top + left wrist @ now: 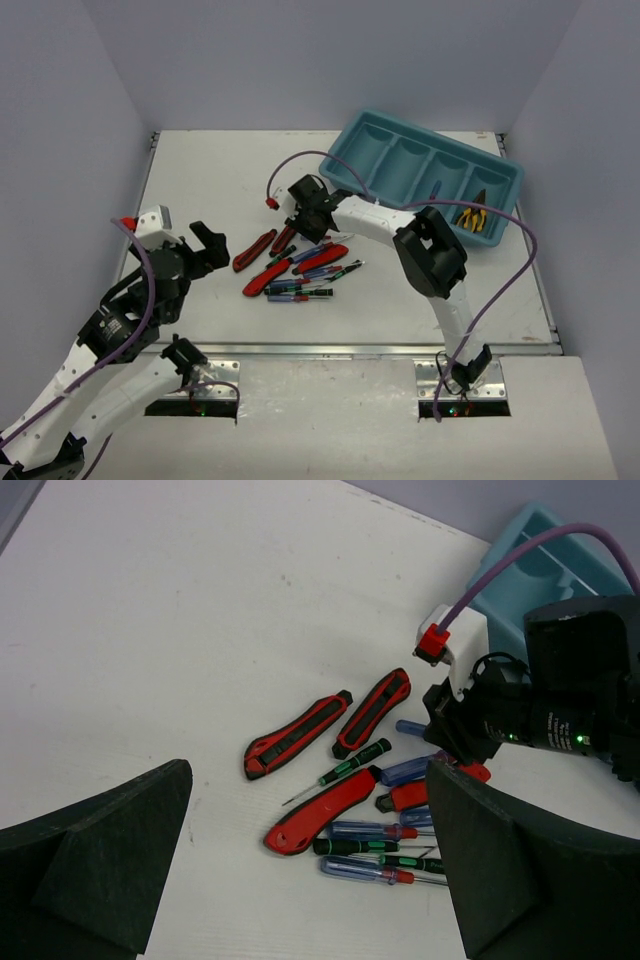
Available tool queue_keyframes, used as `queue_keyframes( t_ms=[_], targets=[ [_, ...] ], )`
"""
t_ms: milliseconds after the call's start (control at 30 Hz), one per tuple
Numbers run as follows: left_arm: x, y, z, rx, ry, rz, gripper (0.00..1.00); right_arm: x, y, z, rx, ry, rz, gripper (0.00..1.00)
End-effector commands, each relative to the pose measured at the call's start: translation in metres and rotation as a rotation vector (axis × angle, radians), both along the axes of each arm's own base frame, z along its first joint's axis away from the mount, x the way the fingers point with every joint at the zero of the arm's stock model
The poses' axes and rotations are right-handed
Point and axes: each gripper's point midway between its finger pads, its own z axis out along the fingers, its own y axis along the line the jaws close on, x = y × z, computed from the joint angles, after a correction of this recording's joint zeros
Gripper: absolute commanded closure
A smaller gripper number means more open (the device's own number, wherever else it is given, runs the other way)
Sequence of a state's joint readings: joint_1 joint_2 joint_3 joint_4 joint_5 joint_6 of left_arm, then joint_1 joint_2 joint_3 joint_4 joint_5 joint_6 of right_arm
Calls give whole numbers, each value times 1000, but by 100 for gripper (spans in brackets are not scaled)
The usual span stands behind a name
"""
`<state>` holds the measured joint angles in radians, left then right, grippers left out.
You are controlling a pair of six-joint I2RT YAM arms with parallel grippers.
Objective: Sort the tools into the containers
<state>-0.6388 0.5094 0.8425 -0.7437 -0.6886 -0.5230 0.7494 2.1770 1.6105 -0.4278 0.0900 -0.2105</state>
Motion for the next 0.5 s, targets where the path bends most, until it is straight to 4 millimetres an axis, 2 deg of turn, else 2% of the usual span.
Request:
queue_keyframes(
  t_ms=[0, 133, 333, 367, 467],
  targets=[
    [6, -3, 7, -6, -24, -5, 0, 19, 13, 5, -9, -51, 45, 66],
    [5, -3, 8, -8, -27, -9, 0, 21, 13, -7, -31, -16, 62, 64],
    [5, -4, 8, -10, -29, -14, 0, 30, -1, -19, -40, 6, 50, 67],
    [5, -4, 8, -9, -28, -15, 0, 32, -3, -20, -43, 6, 50, 69],
    [5, -4, 8, -9, -29, -15, 0, 42, -17, -19, -61, -20, 23, 83]
  ],
)
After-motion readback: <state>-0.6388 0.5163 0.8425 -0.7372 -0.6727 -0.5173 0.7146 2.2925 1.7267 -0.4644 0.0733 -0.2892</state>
